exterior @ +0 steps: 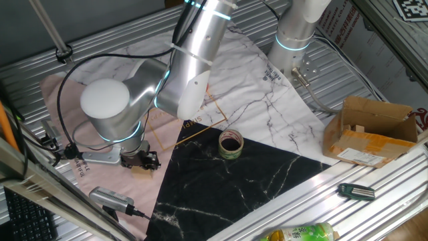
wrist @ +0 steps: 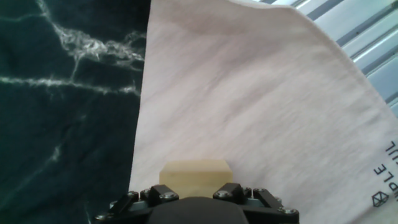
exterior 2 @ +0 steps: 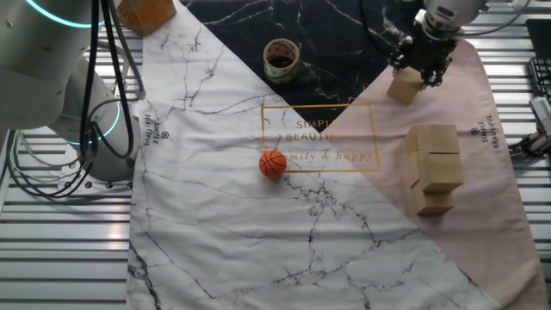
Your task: Stack the blocks into a pyramid shape
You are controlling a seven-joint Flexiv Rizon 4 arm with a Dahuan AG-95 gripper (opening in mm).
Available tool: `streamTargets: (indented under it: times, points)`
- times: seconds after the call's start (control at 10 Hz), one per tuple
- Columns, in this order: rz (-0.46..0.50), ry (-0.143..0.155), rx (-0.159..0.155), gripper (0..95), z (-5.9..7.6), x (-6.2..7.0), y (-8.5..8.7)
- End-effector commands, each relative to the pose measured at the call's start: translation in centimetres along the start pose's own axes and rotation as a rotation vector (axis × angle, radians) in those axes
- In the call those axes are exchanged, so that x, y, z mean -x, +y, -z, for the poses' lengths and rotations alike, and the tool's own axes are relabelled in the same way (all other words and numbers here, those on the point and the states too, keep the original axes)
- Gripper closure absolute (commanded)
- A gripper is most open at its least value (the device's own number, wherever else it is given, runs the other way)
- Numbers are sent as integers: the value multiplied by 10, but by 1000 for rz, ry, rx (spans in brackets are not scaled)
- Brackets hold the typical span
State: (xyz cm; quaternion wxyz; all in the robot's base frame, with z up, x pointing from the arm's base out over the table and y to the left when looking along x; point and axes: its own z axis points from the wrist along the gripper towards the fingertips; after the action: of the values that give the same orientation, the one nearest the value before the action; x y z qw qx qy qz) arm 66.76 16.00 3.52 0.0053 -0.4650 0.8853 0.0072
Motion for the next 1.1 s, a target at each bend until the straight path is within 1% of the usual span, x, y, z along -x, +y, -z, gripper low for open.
streamTargets:
  times: [0.1,0.2,0.3,0.4,0.5,0.6,0.7,0.9,1.0,1.1]
  points:
    - [-27,18,17,950,21,-1,0]
    - [-52,18,21,950,33,-3,0]
    - [-69,15,22,950,39,-5,-1]
    - [-95,17,23,950,50,-11,-2]
    - [-105,14,20,950,55,-13,-2]
    - [-155,3,21,950,68,-22,-4]
    - [-194,-2,17,950,79,-28,-5]
    - [-267,0,6,950,107,-39,-8]
    - [-303,1,2,950,118,-43,-12]
    - [-347,-1,-8,950,126,-48,-15]
